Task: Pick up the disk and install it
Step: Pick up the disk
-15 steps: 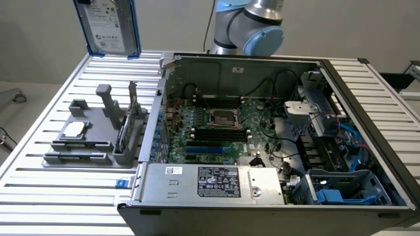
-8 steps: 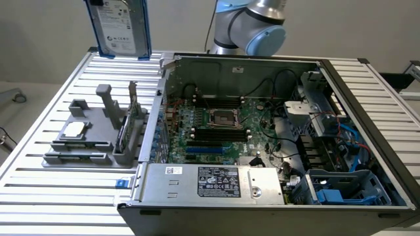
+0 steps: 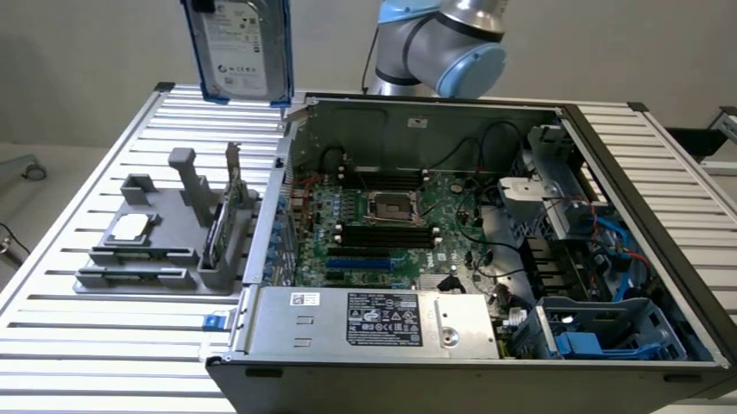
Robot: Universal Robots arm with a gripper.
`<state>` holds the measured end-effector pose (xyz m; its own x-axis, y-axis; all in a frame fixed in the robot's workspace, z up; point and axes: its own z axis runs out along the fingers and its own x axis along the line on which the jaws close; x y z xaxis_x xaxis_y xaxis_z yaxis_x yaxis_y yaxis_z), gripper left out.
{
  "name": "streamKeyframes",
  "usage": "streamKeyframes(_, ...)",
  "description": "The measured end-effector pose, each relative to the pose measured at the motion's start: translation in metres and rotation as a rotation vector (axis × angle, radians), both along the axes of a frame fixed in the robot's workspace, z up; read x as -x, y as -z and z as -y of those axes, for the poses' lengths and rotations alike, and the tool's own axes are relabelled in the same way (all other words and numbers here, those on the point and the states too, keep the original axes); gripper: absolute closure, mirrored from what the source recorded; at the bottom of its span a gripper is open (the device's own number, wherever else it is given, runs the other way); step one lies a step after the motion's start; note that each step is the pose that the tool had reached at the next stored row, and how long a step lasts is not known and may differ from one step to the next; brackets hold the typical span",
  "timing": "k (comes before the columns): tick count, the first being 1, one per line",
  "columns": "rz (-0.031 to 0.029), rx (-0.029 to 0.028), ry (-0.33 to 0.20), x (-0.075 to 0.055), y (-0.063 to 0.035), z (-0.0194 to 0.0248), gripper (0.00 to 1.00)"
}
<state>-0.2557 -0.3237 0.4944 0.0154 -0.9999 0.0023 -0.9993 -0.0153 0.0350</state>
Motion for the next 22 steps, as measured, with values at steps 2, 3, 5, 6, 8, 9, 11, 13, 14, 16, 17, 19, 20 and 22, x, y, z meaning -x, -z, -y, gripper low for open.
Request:
streamKeyframes(2,-0.0001,-0.0032,0.0,-0.009,-0.0002,0.0016,0.67)
streamKeyframes(3,-0.0002,-0.005,0.0,-0.014,-0.0004,0.0024,0.67)
streamKeyframes(5,-0.0005,-0.0084,0.0,-0.023,-0.0006,0.0039,0.67)
streamKeyframes(6,-0.0006,-0.0101,0.0,-0.027,-0.0007,0.0047,0.67)
streamKeyframes(8,-0.0008,-0.0137,0.0,-0.036,-0.0009,0.0062,0.67)
streamKeyframes(9,-0.0009,-0.0155,0.0,-0.041,-0.001,0.0069,0.67)
streamKeyframes(11,-0.0012,-0.0192,0.0,-0.05,-0.0012,0.0084,0.67)
streamKeyframes(13,-0.0014,-0.0228,0.0,-0.059,-0.0014,0.0099,0.67)
streamKeyframes(14,-0.0015,-0.0246,0.0,-0.064,-0.0015,0.0107,0.67)
streamKeyframes(16,-0.0017,-0.028,0.0,-0.073,-0.0017,0.0122,0.67)
streamKeyframes(17,-0.0017,-0.0297,0.0,-0.077,-0.0019,0.013,0.67)
streamKeyframes(19,-0.002,-0.033,0.0,-0.086,-0.0021,0.0146,0.67)
streamKeyframes(20,-0.0021,-0.0344,0.0,-0.091,-0.0023,0.0154,0.67)
streamKeyframes(22,-0.0023,-0.0374,0.0,-0.1,-0.0025,0.0171,0.67)
